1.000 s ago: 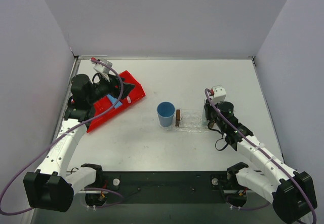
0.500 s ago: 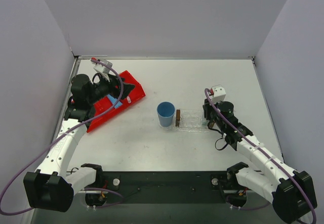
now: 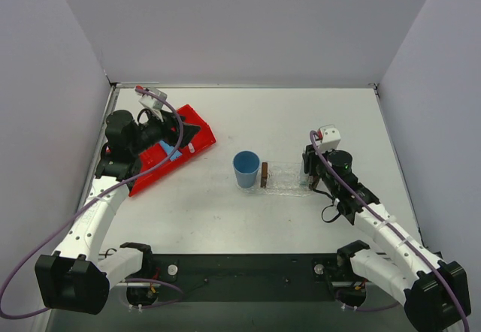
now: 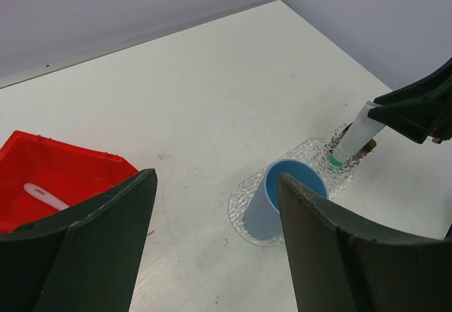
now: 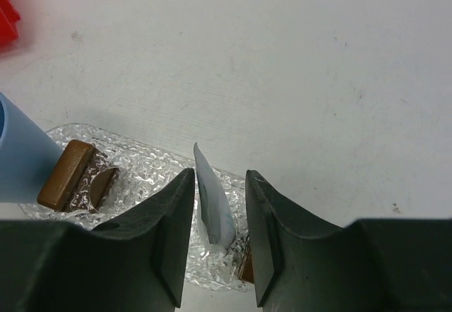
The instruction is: Prepare toiletry sets of a toothbrush and toothpaste on the tray
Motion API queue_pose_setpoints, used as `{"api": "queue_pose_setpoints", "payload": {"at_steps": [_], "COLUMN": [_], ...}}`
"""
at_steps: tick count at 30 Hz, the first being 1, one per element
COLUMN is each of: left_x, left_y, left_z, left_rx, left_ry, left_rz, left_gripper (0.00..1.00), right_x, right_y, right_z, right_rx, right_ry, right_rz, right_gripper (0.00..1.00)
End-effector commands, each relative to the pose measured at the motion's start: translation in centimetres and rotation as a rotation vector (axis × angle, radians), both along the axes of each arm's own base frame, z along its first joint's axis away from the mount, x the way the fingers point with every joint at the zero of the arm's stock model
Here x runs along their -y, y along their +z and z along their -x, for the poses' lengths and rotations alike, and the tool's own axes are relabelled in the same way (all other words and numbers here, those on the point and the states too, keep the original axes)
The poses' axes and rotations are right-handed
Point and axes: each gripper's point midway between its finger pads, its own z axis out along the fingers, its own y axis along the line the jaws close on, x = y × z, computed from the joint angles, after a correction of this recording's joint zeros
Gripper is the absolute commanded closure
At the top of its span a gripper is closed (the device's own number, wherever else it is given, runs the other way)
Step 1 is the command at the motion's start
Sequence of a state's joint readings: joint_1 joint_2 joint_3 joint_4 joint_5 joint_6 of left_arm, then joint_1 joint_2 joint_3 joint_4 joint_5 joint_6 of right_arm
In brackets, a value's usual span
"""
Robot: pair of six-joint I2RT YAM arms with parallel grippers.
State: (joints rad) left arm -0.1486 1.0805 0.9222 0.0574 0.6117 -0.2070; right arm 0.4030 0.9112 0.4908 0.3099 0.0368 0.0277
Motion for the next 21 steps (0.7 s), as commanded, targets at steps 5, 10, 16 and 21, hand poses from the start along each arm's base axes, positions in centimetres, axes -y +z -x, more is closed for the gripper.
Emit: {"api": "queue_pose_setpoints", "payload": {"at_steps": [5, 10, 16, 21], "left_x": [0.0, 0.0, -0.2, -0.1], "left_y": [1.7, 1.4, 1.4, 1.2], "left_z": [0.2, 0.0, -0.4, -0.6], "left_rx": [0.065, 0.060, 0.069, 0.064], "left_ry": [-0.017, -0.016, -0.006, -0.012], "left_rz": [0.011, 0.003, -0.015, -0.017], "left_gripper": [0.21, 0.21, 0.21, 0.21], "right_x": [0.3, 0.5, 0.6, 0.2], "right_y": [3.6, 4.4, 7.1, 7.7], "right_z": [-0.8, -0.7, -0.4, -0.1], "right_rx": [0.079, 0.095, 0.143, 0.147], "right_ry": [-0.018, -0.019, -0.005, 0.023], "right_rz": [-0.051, -0.055, -0.051, -0.056], "right_gripper": [0.66, 0.64, 0.55, 0.54]}}
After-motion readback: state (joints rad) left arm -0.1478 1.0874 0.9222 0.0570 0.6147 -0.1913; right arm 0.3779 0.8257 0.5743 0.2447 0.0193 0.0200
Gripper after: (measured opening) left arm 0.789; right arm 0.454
